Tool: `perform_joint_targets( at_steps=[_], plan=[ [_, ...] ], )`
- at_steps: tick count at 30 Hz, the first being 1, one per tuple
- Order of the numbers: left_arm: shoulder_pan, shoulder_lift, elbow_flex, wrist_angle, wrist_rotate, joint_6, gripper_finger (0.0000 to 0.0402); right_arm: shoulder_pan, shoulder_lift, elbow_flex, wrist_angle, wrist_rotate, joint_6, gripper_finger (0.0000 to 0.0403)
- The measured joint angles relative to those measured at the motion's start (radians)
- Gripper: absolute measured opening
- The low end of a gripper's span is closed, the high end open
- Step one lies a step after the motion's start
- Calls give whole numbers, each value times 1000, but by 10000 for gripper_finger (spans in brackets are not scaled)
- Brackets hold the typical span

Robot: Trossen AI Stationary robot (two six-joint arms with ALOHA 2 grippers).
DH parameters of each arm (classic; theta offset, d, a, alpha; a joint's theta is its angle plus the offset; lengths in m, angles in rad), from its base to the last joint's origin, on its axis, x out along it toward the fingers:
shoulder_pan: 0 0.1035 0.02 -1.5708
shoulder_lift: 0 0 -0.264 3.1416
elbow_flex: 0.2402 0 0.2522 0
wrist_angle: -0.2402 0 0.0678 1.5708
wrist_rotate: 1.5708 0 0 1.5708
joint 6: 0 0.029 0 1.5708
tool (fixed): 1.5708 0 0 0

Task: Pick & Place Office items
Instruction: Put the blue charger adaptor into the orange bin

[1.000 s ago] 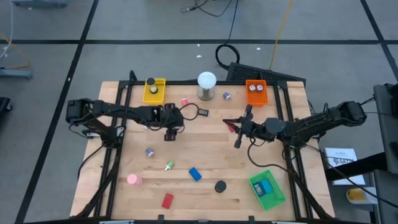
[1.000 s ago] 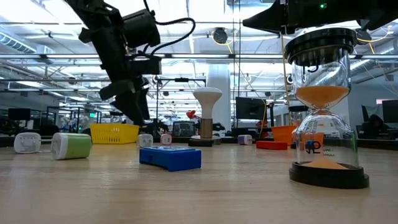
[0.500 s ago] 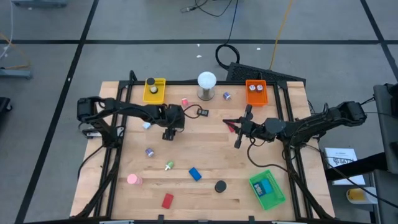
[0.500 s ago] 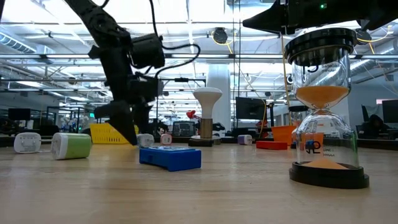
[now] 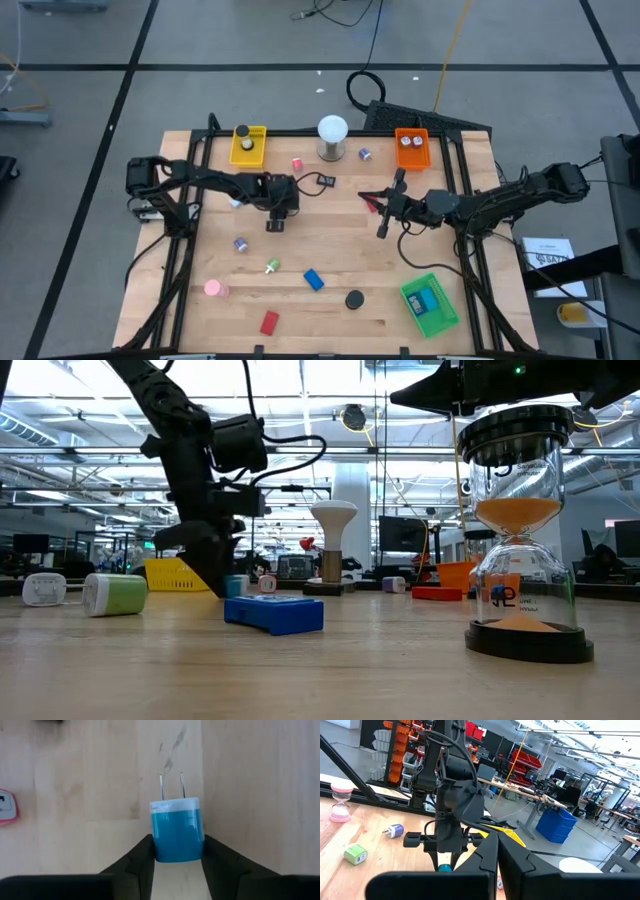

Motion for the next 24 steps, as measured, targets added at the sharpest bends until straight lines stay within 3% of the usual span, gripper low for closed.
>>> perform_joint_targets(
  at_steps=[4, 16, 24],
  plan=[
    [-16, 0, -14, 116, 71, -56, 132, 0, 0, 0, -6, 0, 34, 3],
    [-45, 0, -231, 907, 408, -249, 132, 0, 0, 0, -113, -2, 141, 10],
    [-73, 0, -233, 991, 534, -310, 132, 3, 158, 142, -414, -136, 225, 105]
  ],
)
